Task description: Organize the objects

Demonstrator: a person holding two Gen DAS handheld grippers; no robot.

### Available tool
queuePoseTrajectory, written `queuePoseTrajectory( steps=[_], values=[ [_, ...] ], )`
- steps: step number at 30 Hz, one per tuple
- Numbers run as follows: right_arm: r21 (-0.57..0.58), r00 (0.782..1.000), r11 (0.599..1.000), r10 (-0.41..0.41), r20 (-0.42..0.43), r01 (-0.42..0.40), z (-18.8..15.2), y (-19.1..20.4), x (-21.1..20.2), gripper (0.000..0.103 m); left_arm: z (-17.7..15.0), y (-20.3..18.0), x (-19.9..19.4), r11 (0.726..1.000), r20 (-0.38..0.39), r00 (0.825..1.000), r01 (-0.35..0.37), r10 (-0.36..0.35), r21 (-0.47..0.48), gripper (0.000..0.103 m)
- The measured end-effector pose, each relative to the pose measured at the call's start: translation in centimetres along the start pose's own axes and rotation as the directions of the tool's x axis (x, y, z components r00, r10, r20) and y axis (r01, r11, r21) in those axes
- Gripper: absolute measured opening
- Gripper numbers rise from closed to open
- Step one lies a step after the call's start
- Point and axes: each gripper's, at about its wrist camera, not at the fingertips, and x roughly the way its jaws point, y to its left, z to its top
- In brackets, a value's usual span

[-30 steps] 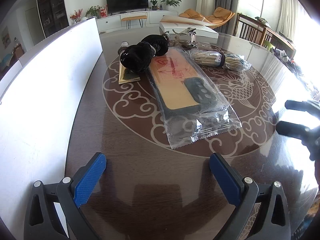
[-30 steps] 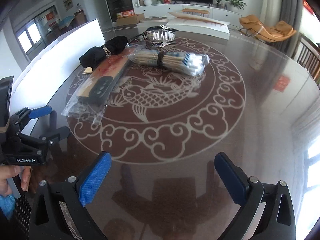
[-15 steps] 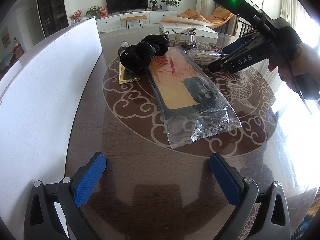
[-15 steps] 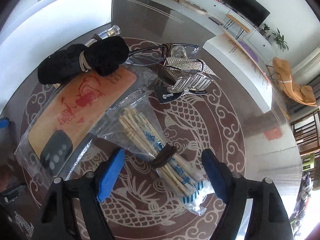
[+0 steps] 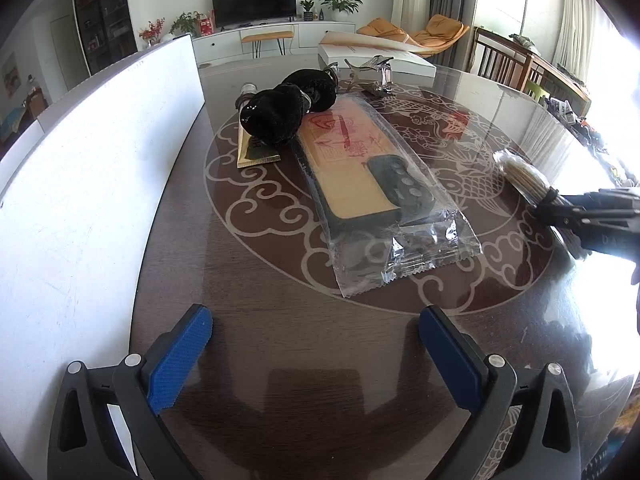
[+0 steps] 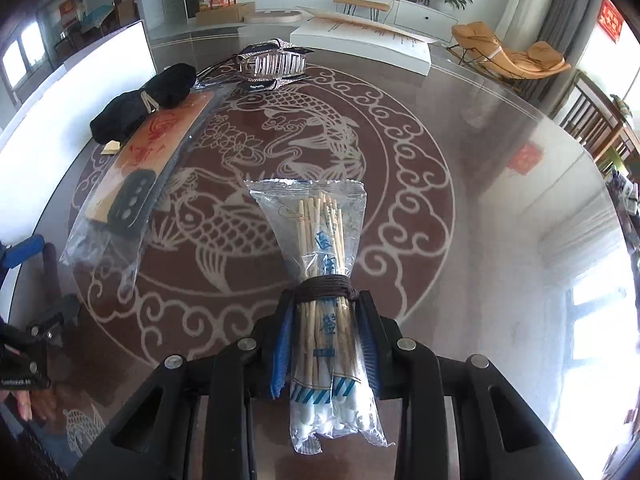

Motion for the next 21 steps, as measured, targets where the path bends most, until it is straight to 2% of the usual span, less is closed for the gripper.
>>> queuePoseTrajectory(
  steps=[2,3,5,6,7,13,18,21],
  values=[
    [0.023,0.999,1.000,0.002,0.040,-0.003,-2.3,0.0,-1.1,0.032,0.0,0.0,0.0,1.000,0.000,1.000,0.000,0.000,0.000,0.103],
    [0.031,0.998,1.000,0.000,0.061,-0.002,-3.4,-0.1,-1.6,0.036,0.0,0.0,0.0,1.000,0.000,1.000,0.001,-0.001,0.000,0.103],
    [0.052,0.995,0.999,-0.016,0.096,0.011,-4.8,0.1,-2.2,0.065,0.0,0.0,0.0,1.000,0.000,1.000,0.000,0.000,0.000,0.103],
    [0.058,0.993,0.998,-0.024,0.112,0.018,-5.1,0.1,-2.2,0.086,0.0,0.0,0.0,1.000,0.000,1.000,0.000,0.000,0.000,0.103],
    [0.059,0.992,0.998,-0.031,0.126,0.024,-5.4,0.0,-2.2,0.091,0.0,0.0,0.0,1.000,0.000,1.000,0.000,0.000,0.000,0.103],
    [0.093,0.990,0.996,-0.015,0.137,0.002,-5.5,-0.6,-1.5,0.092,0.0,-0.1,-0.1,1.000,0.001,1.000,0.000,0.000,0.001,0.103],
    [0.110,0.993,0.994,-0.025,0.118,0.012,-5.6,-0.8,-1.1,0.103,-0.2,-0.1,-0.2,1.000,0.002,1.000,-0.002,0.002,0.001,0.103],
    [0.109,0.993,0.994,-0.028,0.118,0.015,-5.6,-0.8,-1.0,0.103,-0.3,-0.1,-0.4,1.000,0.003,1.000,-0.003,0.003,-0.001,0.103]
  ],
)
